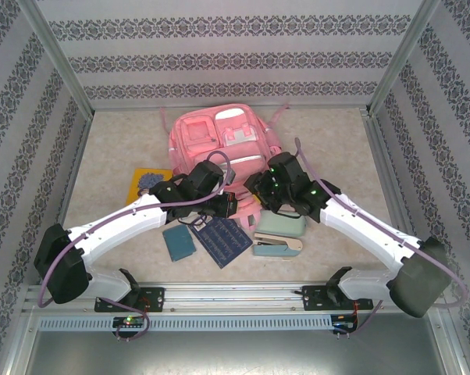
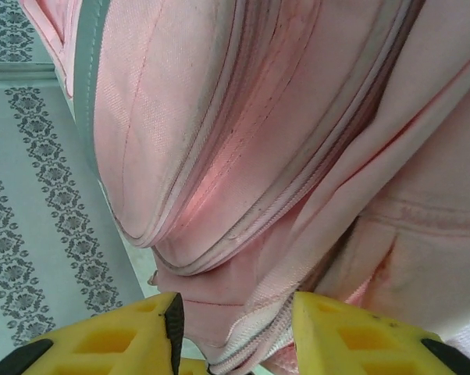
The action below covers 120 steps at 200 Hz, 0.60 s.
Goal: Pack the student bag
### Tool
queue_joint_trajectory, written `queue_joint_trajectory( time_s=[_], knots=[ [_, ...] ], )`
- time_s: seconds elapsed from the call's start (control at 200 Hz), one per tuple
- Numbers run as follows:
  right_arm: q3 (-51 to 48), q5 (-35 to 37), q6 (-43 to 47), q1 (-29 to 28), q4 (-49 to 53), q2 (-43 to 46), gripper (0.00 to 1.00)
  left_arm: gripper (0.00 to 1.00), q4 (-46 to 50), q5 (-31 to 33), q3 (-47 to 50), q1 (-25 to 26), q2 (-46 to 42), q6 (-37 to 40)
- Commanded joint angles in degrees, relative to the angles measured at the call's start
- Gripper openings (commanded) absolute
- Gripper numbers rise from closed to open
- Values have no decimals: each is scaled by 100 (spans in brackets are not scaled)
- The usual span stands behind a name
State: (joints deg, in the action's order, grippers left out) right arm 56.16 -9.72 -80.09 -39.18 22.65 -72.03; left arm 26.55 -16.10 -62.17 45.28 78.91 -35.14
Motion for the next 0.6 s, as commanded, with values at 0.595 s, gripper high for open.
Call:
queue_joint_trajectory(
  time_s=[0.595],
  knots=[
    [62,513,-807,-331,331,-141,44,0,-325,297,-161,166,-117,436]
  ],
)
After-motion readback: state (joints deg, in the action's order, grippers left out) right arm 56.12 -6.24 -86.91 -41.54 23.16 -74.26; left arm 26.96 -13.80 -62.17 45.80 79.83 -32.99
